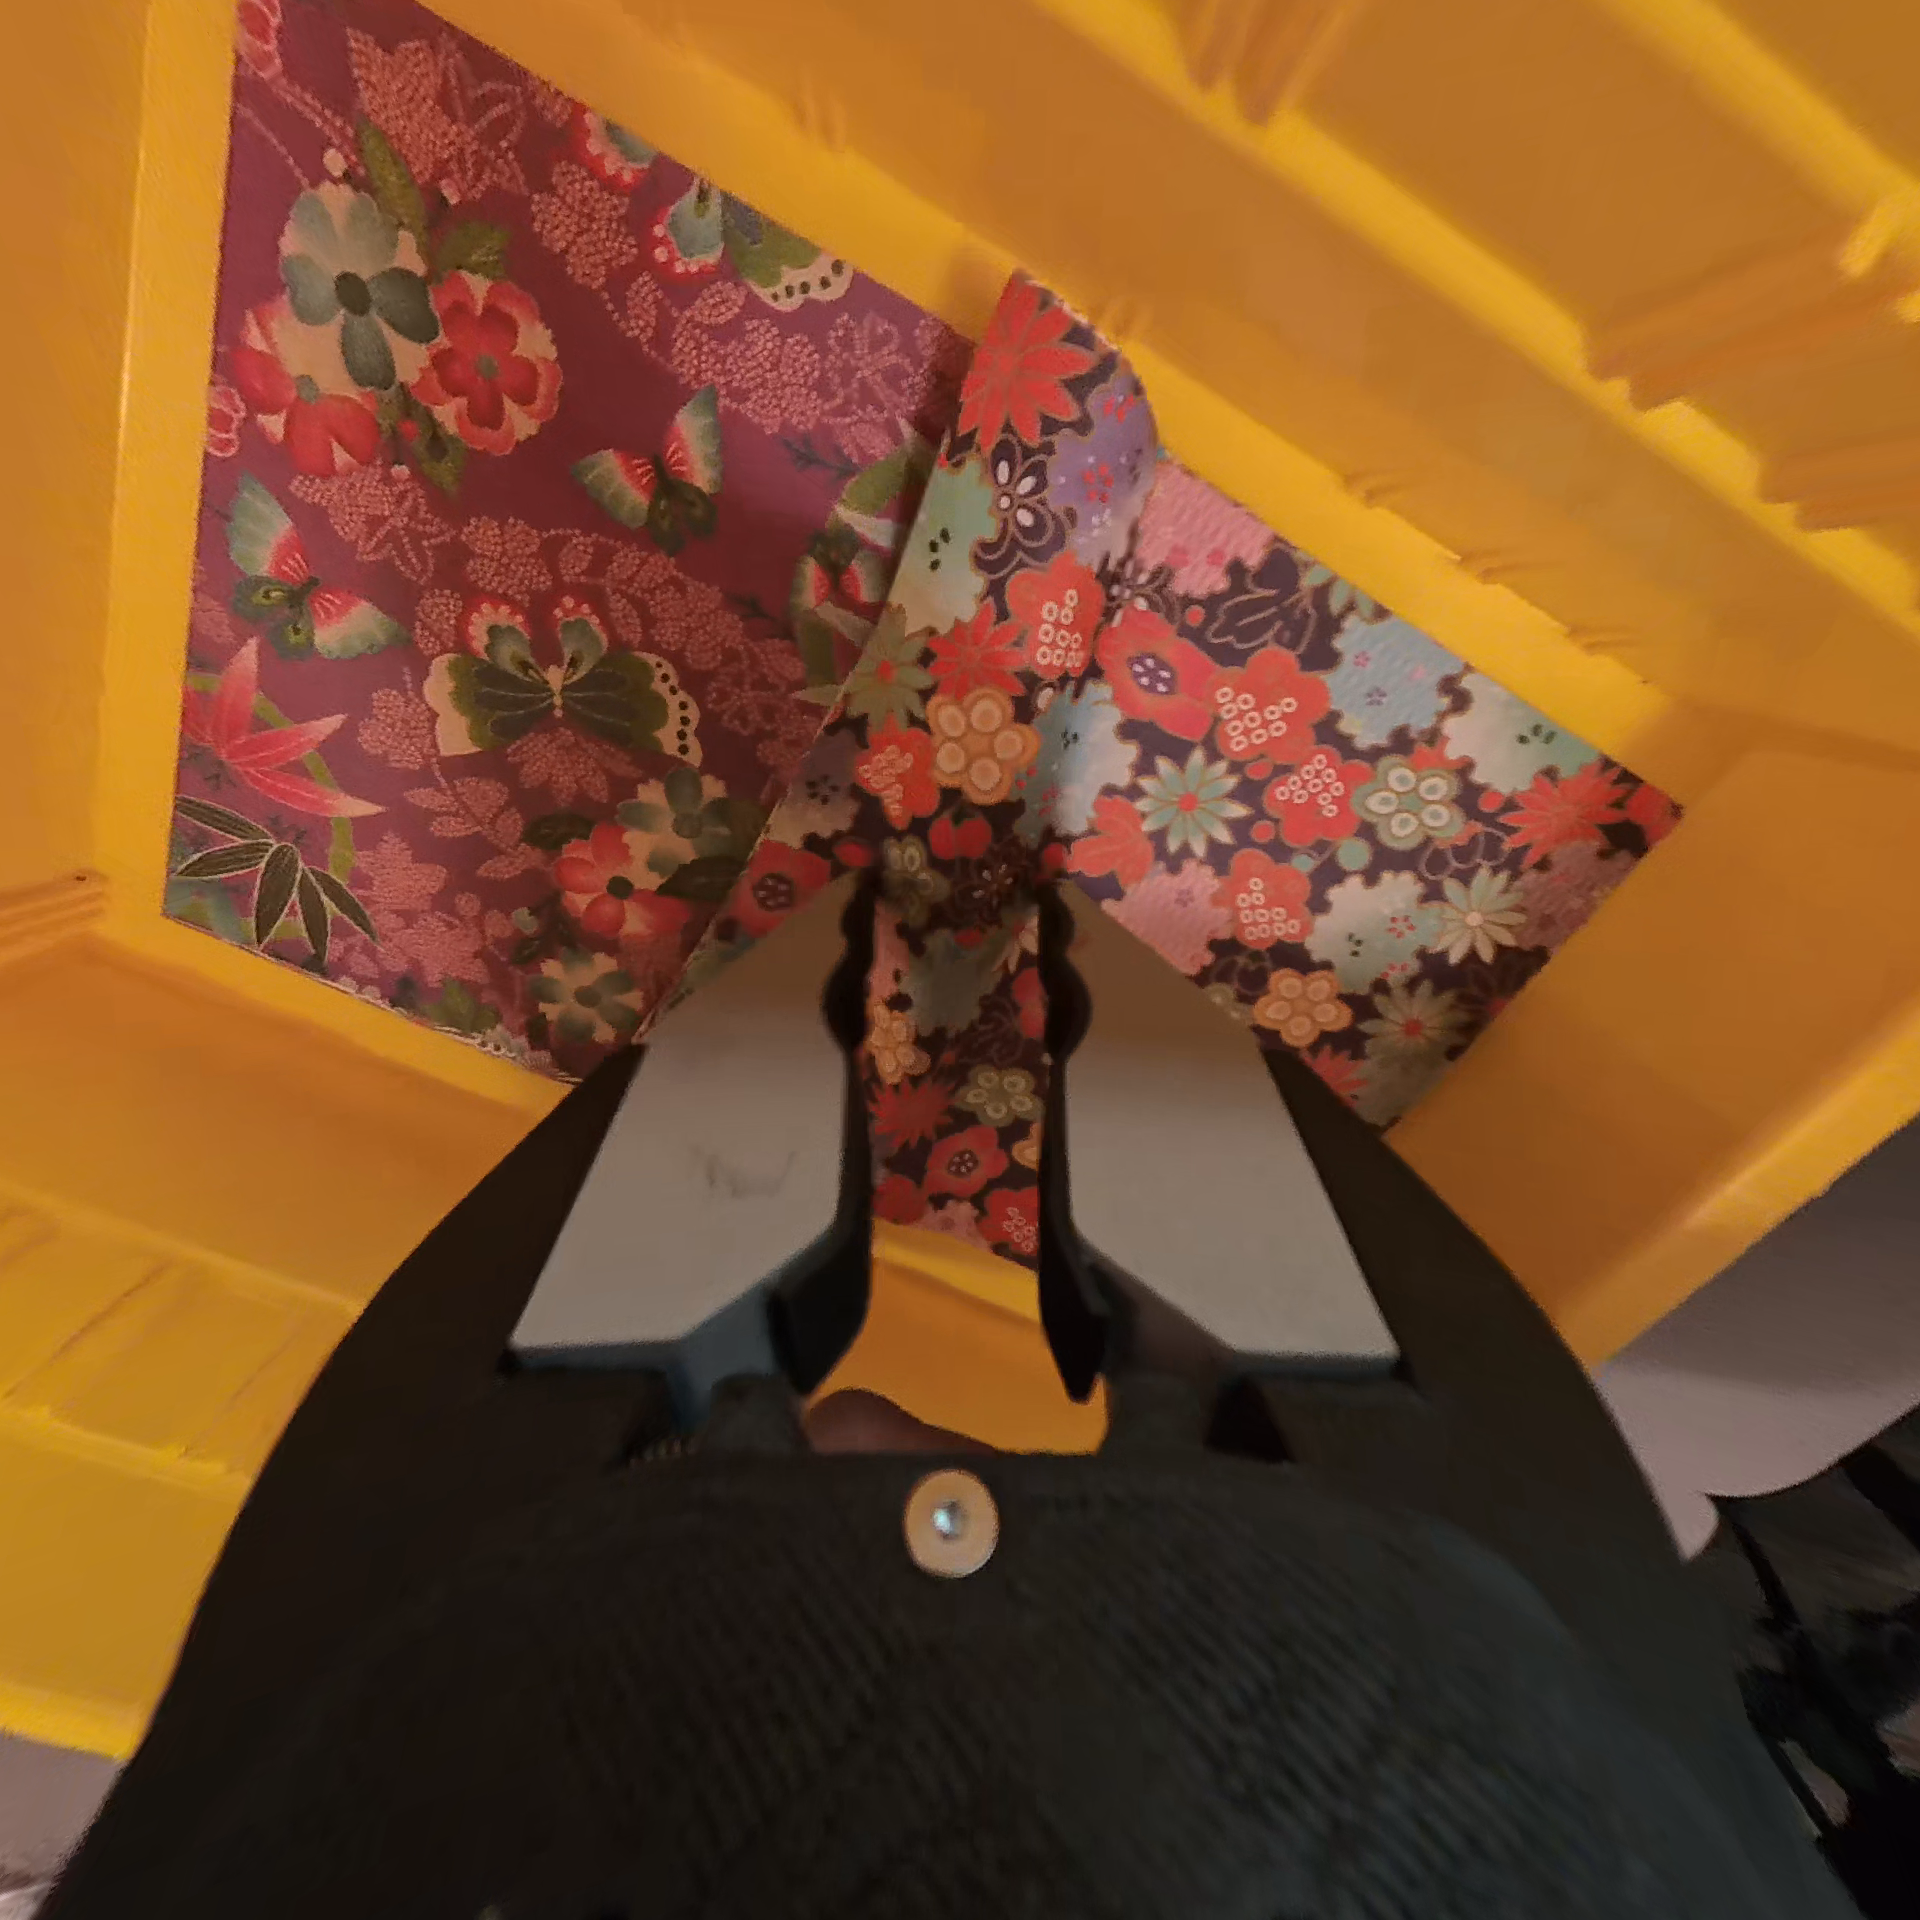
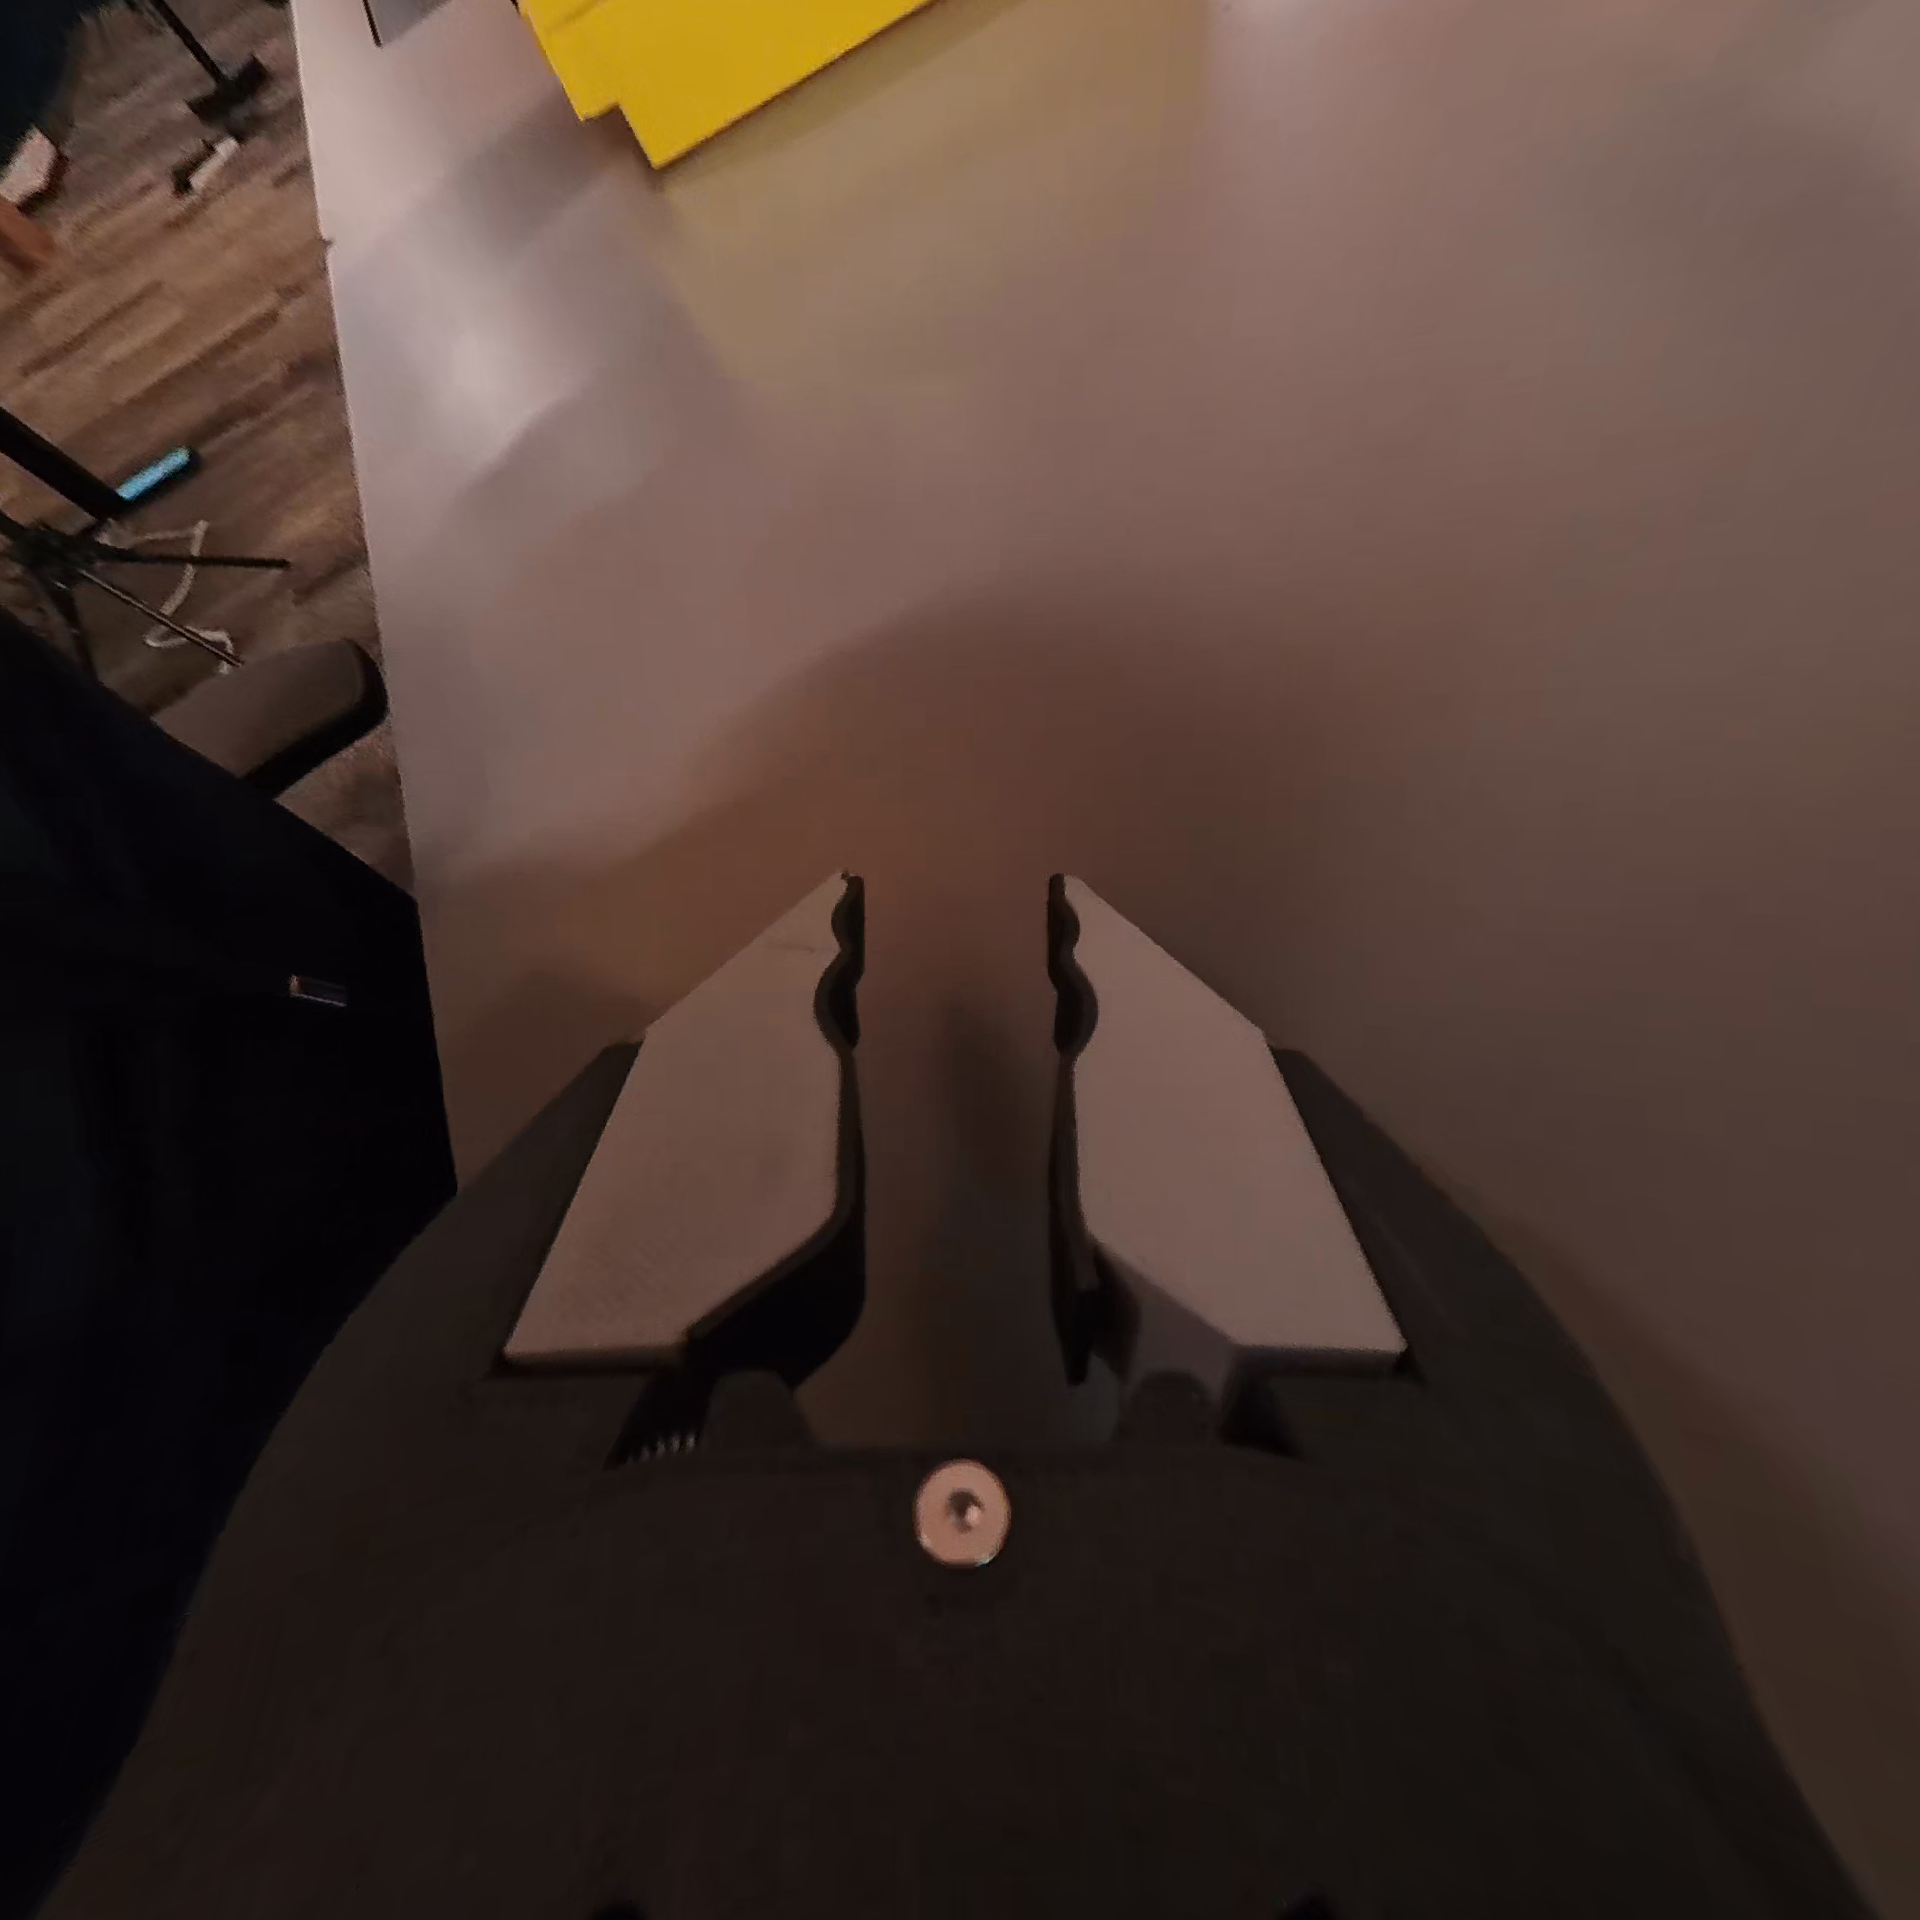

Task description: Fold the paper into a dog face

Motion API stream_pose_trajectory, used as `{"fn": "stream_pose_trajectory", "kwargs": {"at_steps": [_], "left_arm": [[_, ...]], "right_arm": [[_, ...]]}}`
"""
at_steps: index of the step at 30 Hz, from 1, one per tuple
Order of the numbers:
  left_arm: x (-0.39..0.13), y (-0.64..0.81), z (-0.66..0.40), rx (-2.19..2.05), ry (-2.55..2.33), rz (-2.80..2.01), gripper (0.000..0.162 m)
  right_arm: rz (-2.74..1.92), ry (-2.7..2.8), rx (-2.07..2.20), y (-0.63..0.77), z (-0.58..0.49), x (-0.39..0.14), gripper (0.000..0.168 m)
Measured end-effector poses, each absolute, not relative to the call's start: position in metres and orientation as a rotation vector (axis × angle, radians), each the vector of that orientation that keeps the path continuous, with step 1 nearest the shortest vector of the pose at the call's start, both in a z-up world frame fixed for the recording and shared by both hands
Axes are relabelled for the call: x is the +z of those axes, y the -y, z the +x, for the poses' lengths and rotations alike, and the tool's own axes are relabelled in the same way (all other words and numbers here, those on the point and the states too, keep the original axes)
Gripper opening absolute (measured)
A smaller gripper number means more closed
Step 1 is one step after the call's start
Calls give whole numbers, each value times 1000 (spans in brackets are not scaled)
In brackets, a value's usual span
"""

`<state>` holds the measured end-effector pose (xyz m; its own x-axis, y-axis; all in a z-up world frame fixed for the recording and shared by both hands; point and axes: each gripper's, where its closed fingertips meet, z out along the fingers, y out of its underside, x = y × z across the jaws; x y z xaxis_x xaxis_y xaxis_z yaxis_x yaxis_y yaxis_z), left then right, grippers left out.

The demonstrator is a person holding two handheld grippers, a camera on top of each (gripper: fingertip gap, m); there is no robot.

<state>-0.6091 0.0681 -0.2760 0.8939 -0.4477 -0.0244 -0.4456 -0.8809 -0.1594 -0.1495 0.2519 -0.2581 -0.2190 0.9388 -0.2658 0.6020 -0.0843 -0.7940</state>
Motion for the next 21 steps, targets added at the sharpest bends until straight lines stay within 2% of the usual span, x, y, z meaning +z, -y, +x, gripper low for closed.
{"fn": "stream_pose_trajectory", "kwargs": {"at_steps": [1,11,16,21], "left_arm": [[-277,-70,-609,-10,-664,-2881,0],[-255,-60,-609,38,-578,-2884,0],[-201,-56,-606,219,-618,-2818,0],[-120,-77,-587,470,-651,-2508,0]], "right_arm": [[-1667,1834,1199,-251,-150,-260,33],[-1622,1872,1115,-248,-149,-264,34],[-1623,1883,1121,-246,-149,-264,35],[-1591,1896,1095,-244,-148,-264,35]]}}
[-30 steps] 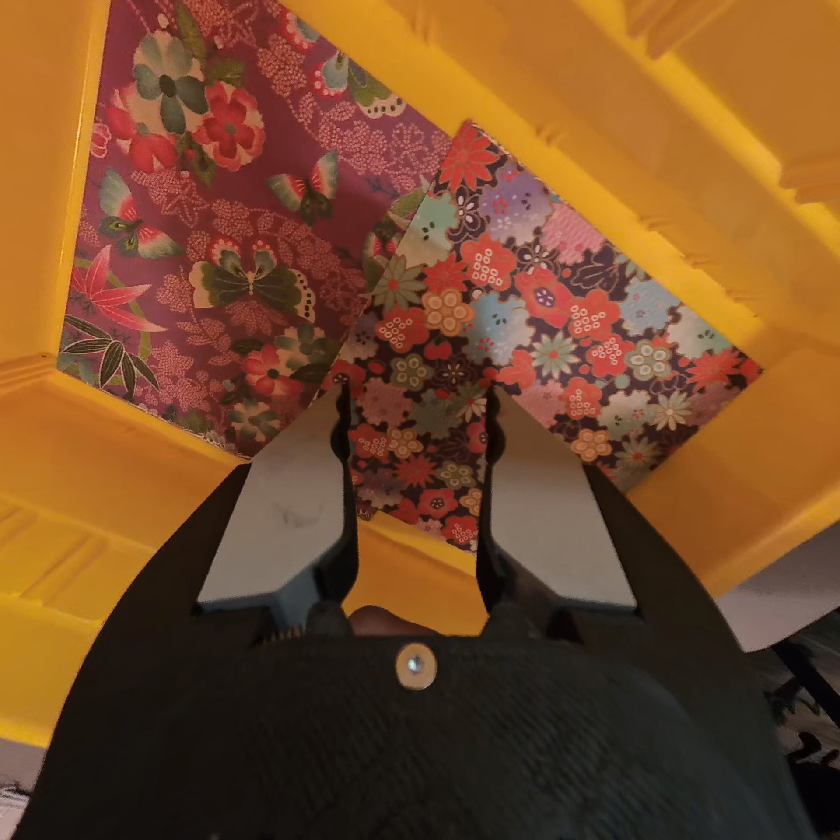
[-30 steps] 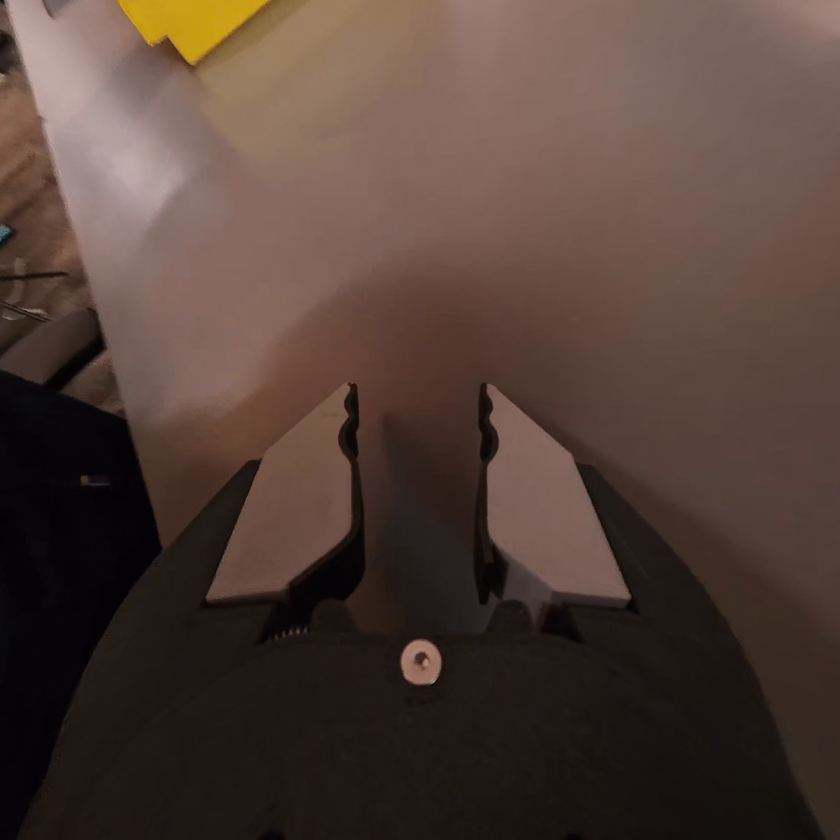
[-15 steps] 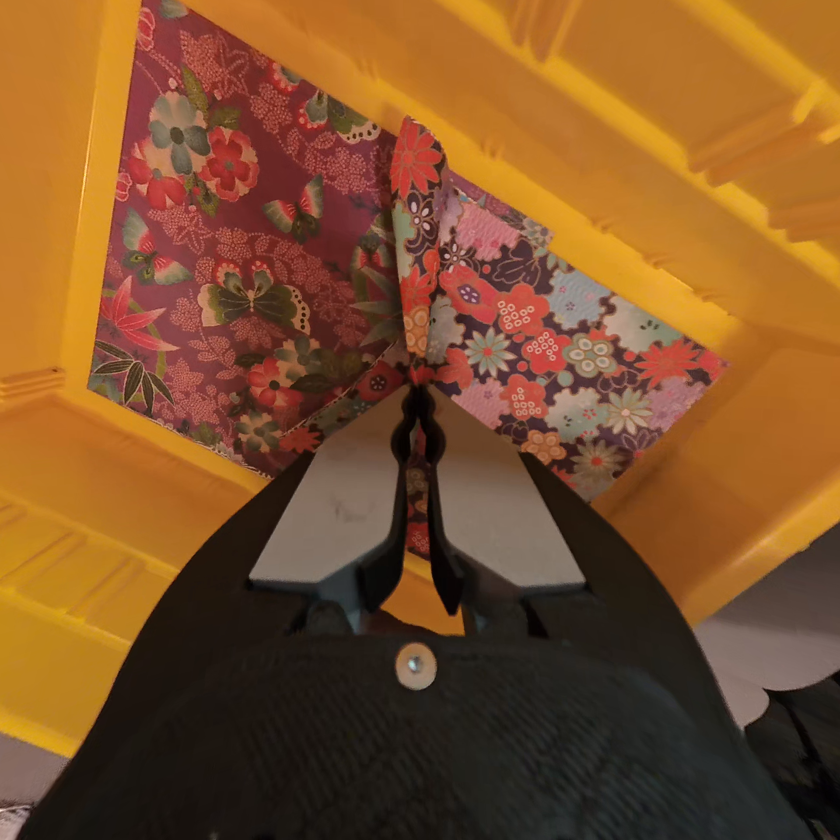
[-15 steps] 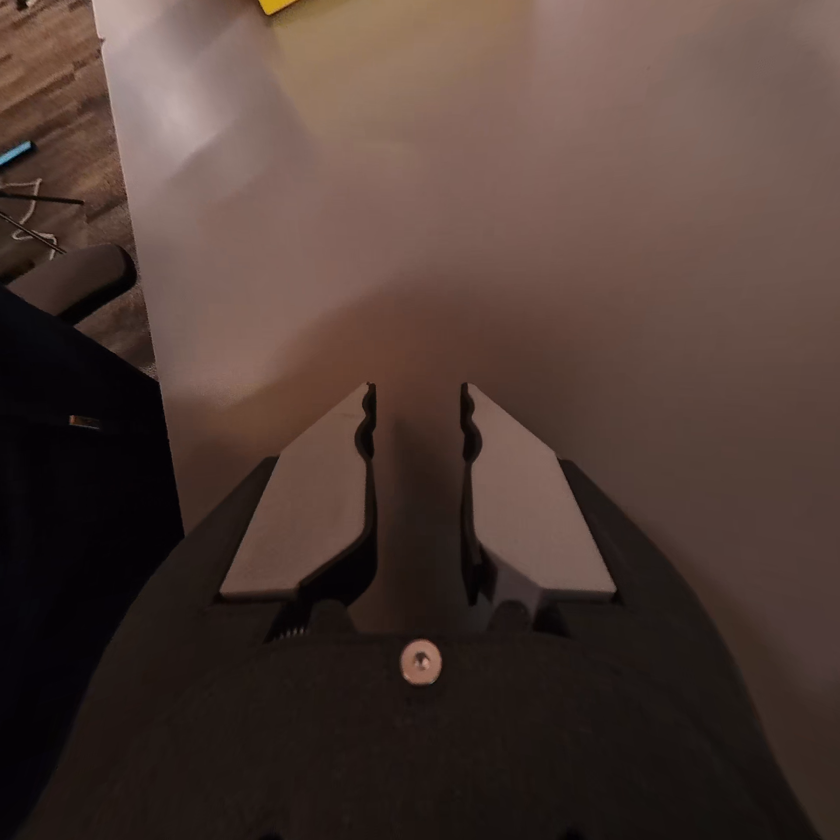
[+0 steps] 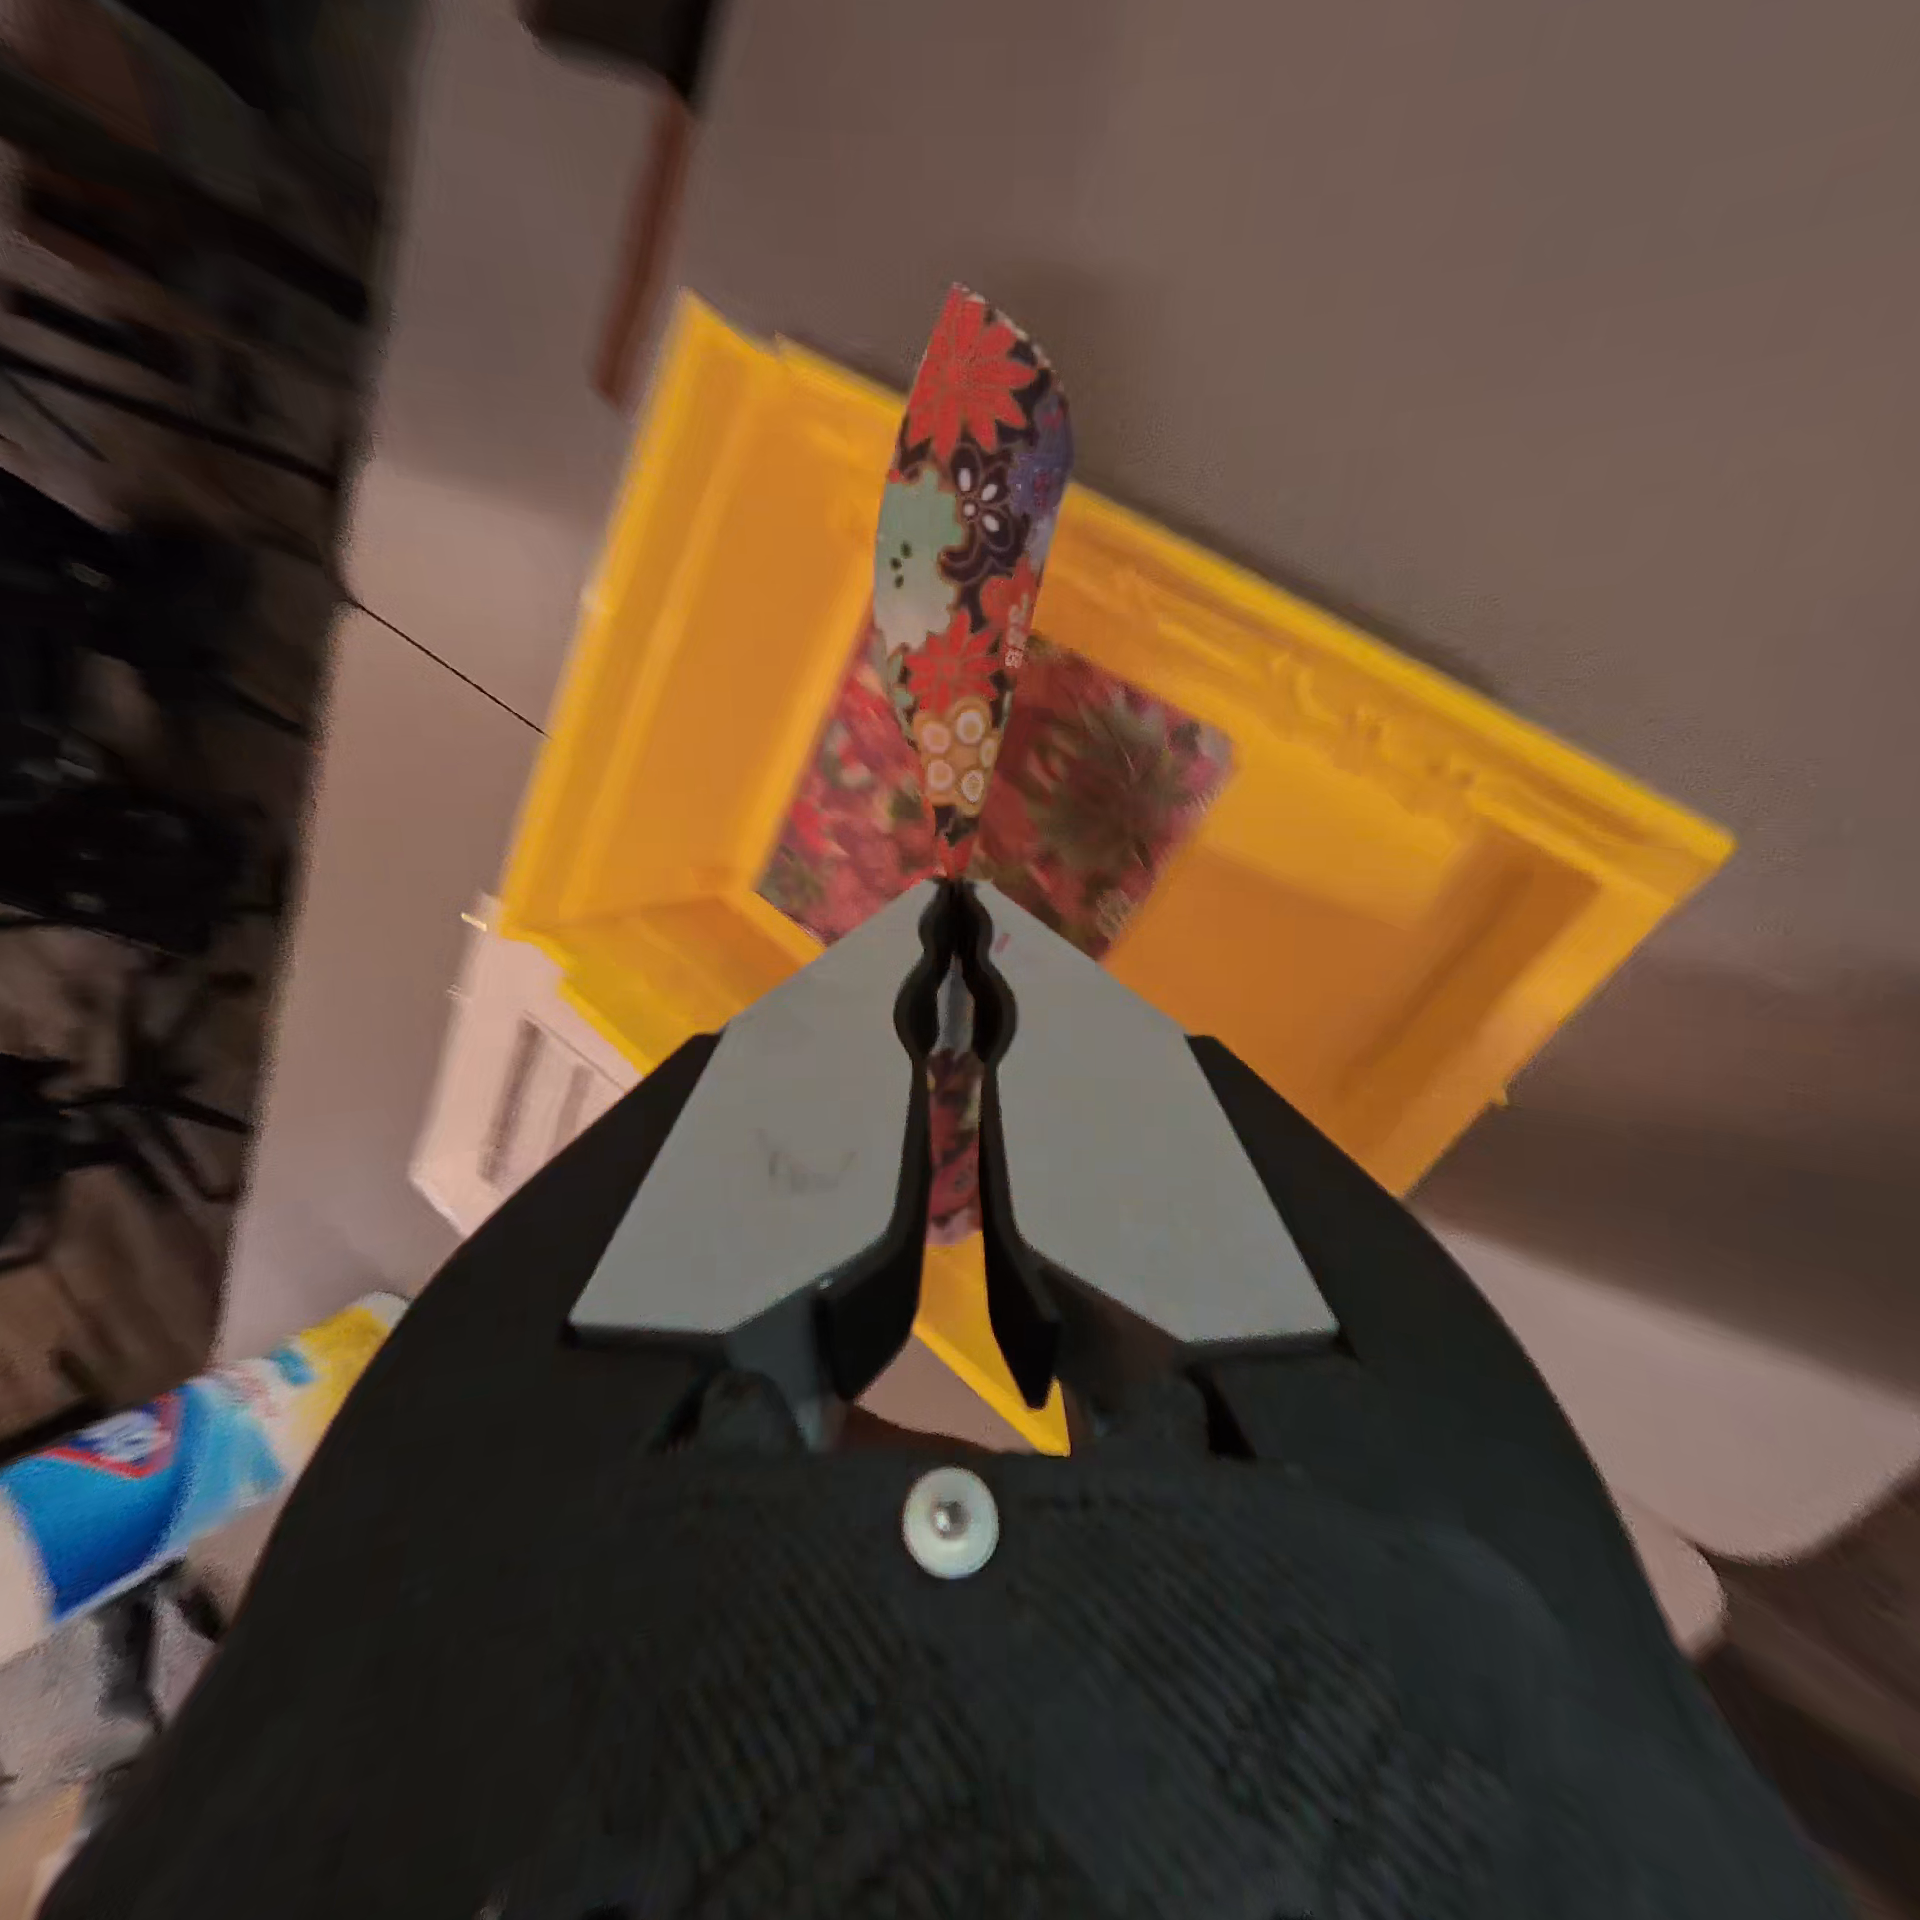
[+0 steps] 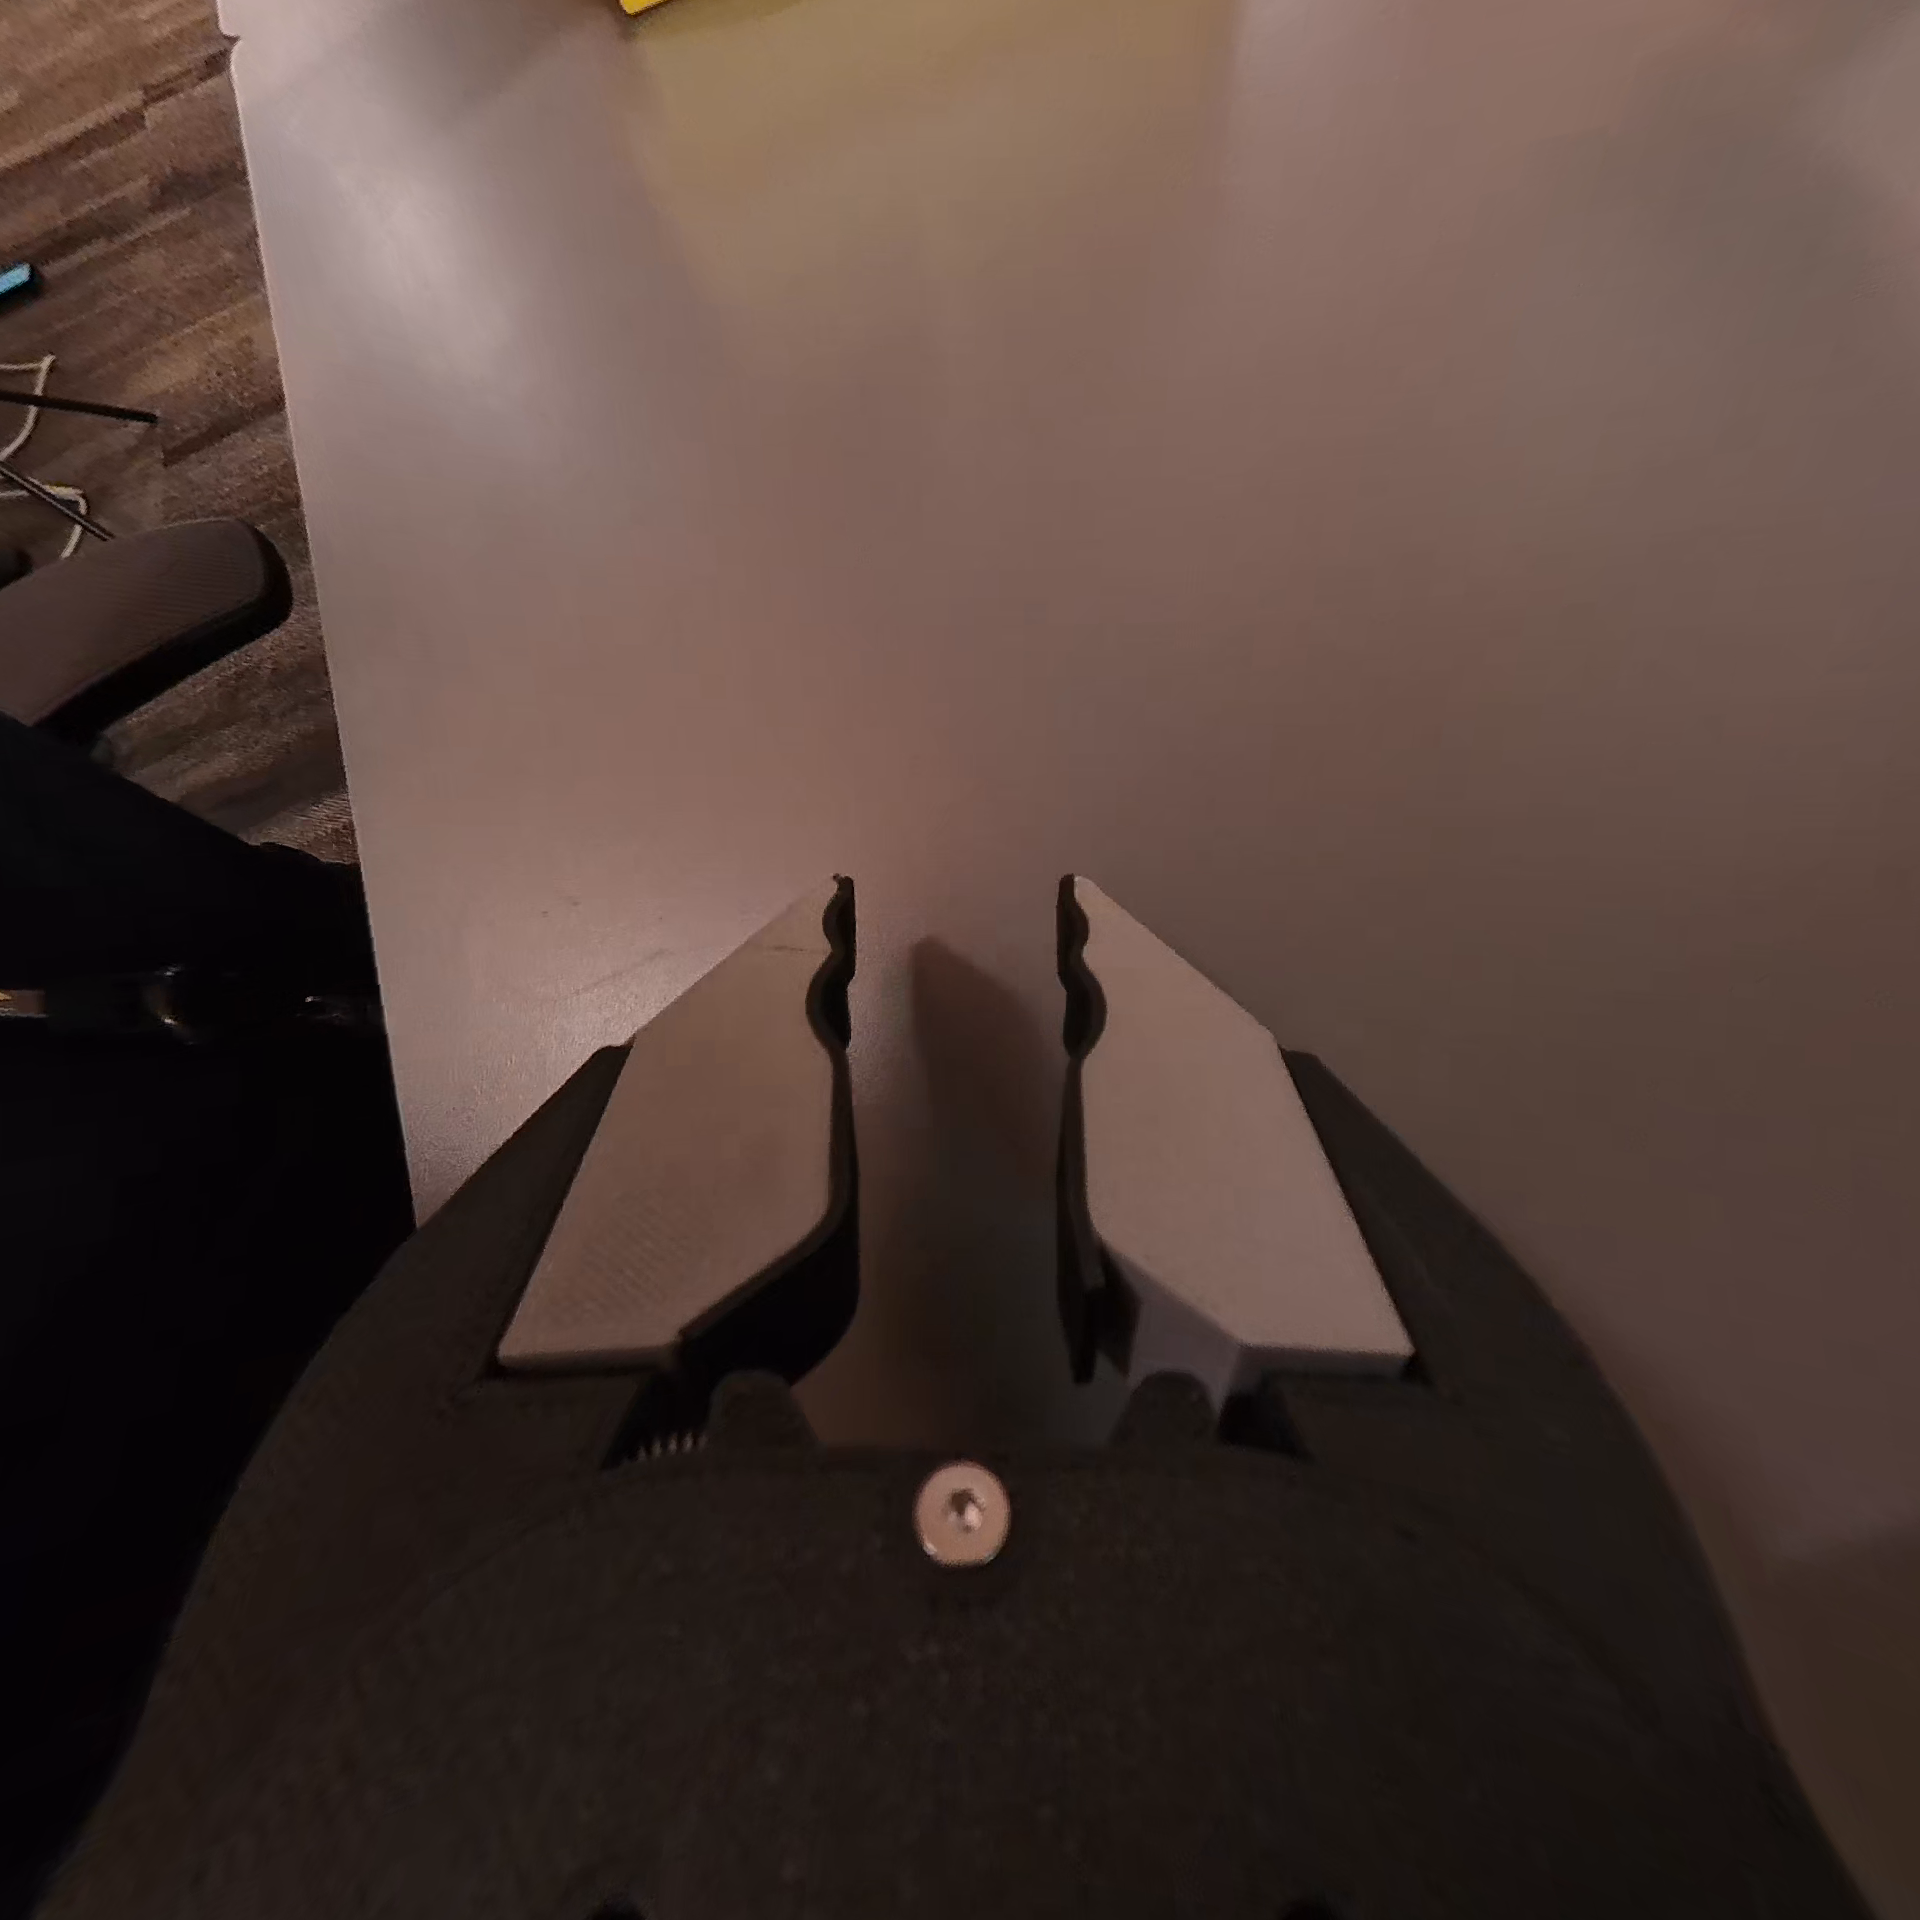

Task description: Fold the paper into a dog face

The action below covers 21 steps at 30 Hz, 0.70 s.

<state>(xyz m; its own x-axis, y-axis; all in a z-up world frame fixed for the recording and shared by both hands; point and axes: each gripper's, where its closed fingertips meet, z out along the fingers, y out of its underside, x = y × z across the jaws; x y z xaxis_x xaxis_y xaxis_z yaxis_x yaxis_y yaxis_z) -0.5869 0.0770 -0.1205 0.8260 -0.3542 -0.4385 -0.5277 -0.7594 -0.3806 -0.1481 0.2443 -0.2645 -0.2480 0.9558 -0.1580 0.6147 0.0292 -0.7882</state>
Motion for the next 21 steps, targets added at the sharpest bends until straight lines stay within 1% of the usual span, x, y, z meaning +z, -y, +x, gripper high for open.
{"fn": "stream_pose_trajectory", "kwargs": {"at_steps": [4,7,9,13,16,19,21], "left_arm": [[-57,-108,-528,632,-691,-2063,0],[-40,-121,-453,603,-755,-1795,0],[-41,-125,-394,526,-797,-1633,0],[-62,-127,-294,268,-823,-1384,0],[-78,-126,-240,156,-842,-1268,0],[-86,-123,-202,66,-865,-1188,0],[-90,-119,-181,-8,-887,-1155,0]], "right_arm": [[-1544,1912,1080,-240,-148,-263,39],[-1484,1915,1112,-233,-148,-257,45],[-1420,1897,1170,-225,-148,-248,50],[-1256,1812,1288,-210,-146,-219,57],[-1158,1705,1324,-201,-141,-188,58],[-1083,1642,1258,-195,-133,-156,64],[-1007,1573,1222,-191,-125,-131,71]]}}
